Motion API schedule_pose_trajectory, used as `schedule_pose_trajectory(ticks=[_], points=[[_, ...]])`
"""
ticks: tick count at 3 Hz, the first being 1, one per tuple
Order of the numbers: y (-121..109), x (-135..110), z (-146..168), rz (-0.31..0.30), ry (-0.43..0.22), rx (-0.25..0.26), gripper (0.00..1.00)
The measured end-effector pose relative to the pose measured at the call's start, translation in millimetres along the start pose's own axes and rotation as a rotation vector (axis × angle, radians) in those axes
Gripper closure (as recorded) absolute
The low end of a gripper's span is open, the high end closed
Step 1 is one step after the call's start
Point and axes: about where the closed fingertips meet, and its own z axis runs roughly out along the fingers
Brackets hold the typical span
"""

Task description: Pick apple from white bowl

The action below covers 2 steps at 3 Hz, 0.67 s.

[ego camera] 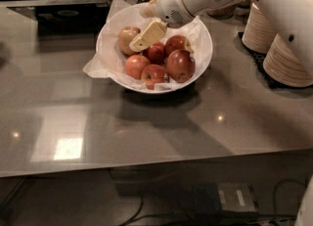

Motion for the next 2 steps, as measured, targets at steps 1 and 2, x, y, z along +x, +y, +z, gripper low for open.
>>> schedule_pose_trajectory(ticks=[1,2], points=[[-1,9,13,0.014,0.033,-0.017,0.26],[-8,8,53,0.002,0.067,-0.034,0.27]])
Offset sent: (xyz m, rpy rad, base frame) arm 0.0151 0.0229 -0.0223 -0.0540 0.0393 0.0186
